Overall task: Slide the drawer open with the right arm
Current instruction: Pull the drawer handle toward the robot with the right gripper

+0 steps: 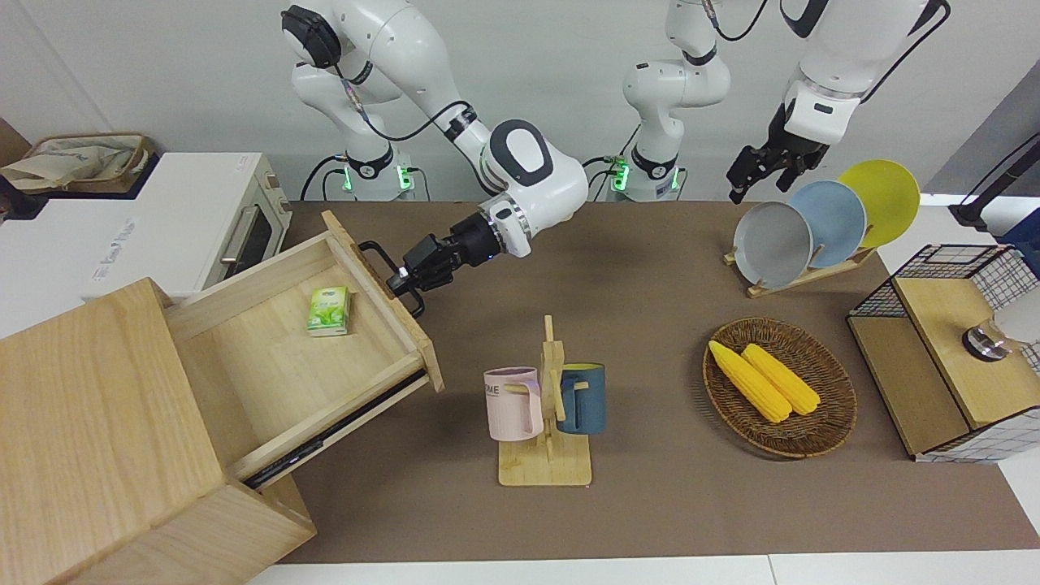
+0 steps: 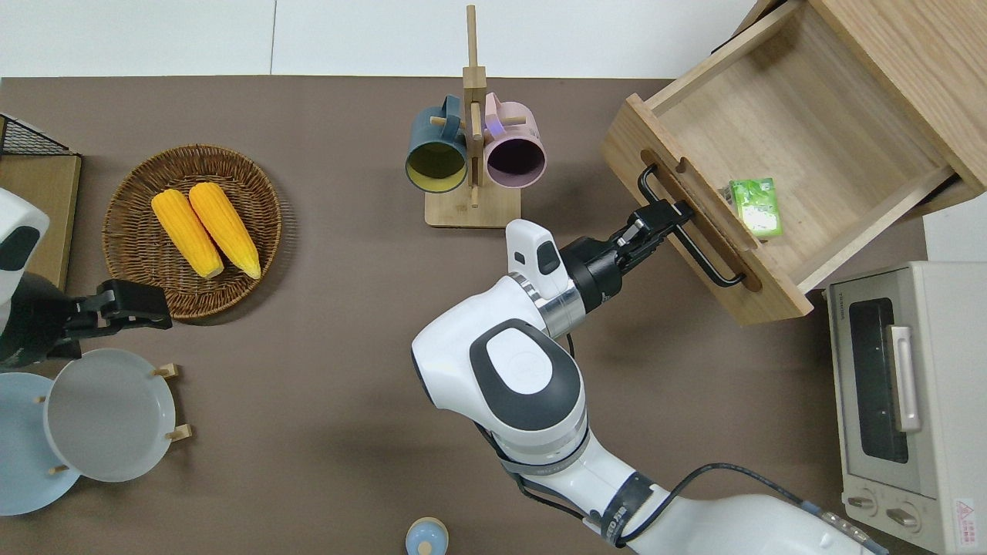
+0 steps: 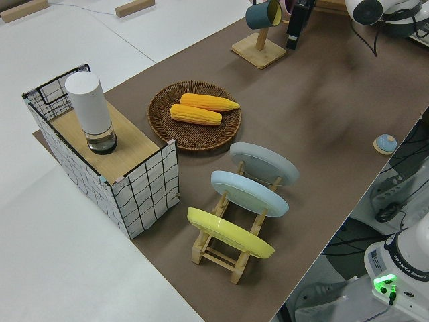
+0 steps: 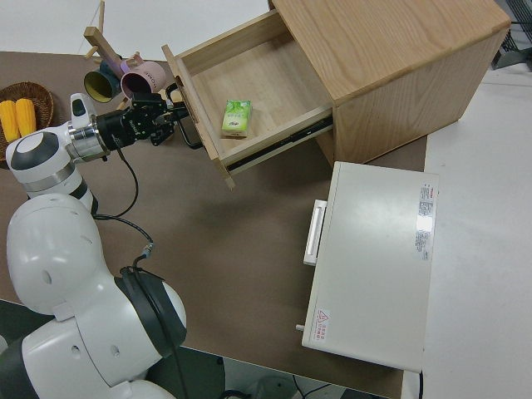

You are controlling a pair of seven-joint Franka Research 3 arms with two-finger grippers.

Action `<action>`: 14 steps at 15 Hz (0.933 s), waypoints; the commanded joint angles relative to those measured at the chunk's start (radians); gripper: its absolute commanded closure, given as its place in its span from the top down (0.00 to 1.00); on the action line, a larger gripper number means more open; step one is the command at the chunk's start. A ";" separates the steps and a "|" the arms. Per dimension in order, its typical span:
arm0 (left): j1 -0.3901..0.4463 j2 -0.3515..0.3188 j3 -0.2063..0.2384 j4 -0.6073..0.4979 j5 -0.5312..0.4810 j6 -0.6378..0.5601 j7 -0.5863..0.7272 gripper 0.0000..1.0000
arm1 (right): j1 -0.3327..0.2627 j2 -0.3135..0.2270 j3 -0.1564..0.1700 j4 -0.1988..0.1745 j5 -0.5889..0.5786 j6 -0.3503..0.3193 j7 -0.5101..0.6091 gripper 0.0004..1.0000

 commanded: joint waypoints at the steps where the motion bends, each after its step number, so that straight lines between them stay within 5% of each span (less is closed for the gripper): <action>1: -0.001 -0.008 0.004 0.004 -0.001 -0.017 0.009 0.99 | 0.020 -0.029 0.021 0.033 0.006 -0.095 -0.053 0.07; 4: -0.001 -0.008 0.004 0.004 -0.001 -0.017 0.009 0.99 | 0.027 -0.029 0.031 0.033 0.009 -0.113 -0.048 0.18; 7: -0.001 -0.008 0.004 0.004 -0.001 -0.015 0.009 0.99 | 0.027 -0.027 0.031 0.033 0.008 -0.112 -0.045 0.47; 9: -0.001 -0.008 0.004 0.004 -0.001 -0.017 0.009 0.99 | 0.027 -0.027 0.031 0.033 0.008 -0.106 -0.045 0.93; 14: -0.001 -0.008 0.004 0.004 -0.001 -0.017 0.009 0.99 | 0.027 -0.026 0.030 0.035 0.009 -0.098 -0.036 0.99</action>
